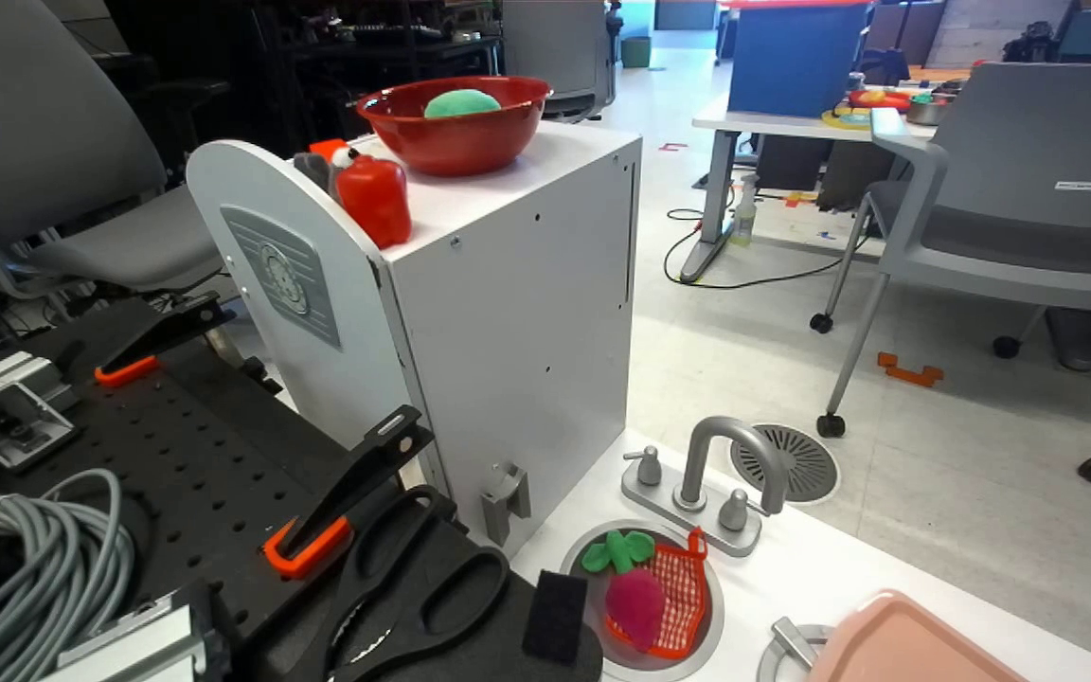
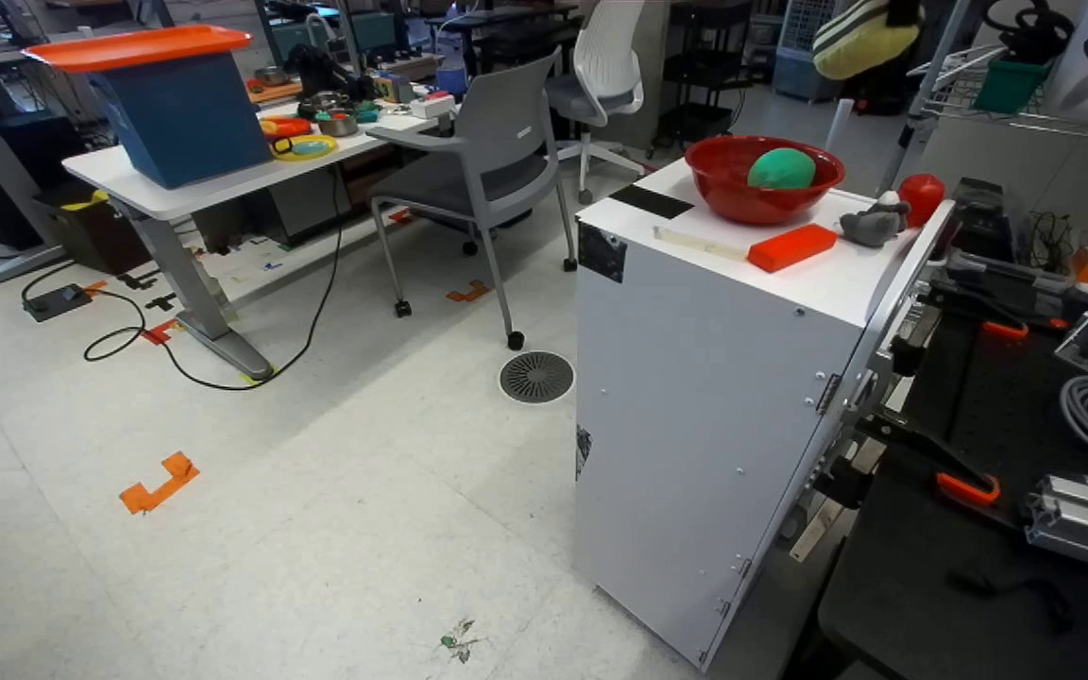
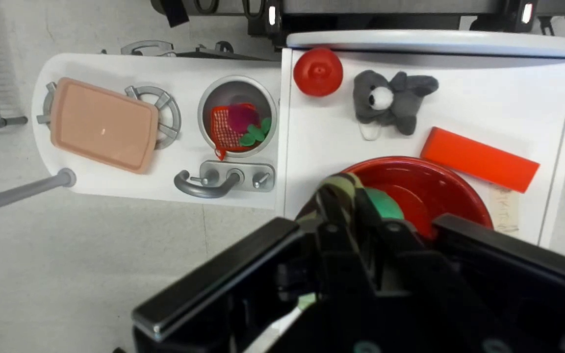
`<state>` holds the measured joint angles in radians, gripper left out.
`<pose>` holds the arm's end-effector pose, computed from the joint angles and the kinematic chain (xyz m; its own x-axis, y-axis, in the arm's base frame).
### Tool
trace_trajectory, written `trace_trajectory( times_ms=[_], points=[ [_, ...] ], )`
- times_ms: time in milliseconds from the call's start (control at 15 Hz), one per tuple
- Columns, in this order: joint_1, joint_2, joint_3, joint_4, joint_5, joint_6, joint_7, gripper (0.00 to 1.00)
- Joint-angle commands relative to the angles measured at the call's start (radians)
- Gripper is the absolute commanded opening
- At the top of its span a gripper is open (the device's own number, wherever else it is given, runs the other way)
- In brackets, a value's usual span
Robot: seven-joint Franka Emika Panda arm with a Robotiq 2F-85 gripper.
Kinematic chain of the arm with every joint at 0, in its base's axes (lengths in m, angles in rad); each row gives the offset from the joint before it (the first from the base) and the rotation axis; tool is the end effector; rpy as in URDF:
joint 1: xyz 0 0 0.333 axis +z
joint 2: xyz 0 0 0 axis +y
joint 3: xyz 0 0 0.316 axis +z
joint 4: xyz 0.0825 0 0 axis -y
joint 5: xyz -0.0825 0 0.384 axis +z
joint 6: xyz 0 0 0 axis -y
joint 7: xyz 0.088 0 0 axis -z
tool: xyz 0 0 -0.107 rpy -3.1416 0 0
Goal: Pick up the plush toy and drop it in the sink
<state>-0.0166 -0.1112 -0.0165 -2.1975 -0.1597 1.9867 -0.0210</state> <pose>0.4984 -0.0265 0.4241 0.9929 0.0524 -0.1066 0.0666 -0.9887 0.1343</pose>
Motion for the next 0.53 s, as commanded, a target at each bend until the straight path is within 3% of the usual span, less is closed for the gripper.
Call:
trace_trajectory(
  times_ms=[0,467],
  points=[
    [-0.04,-0.104,-0.046,-0.097,0.063,0.047,0.0,0.02],
    [-0.112,-0.176,-0.127,-0.173,0.112,0.094,-0.016,0.02]
  ],
)
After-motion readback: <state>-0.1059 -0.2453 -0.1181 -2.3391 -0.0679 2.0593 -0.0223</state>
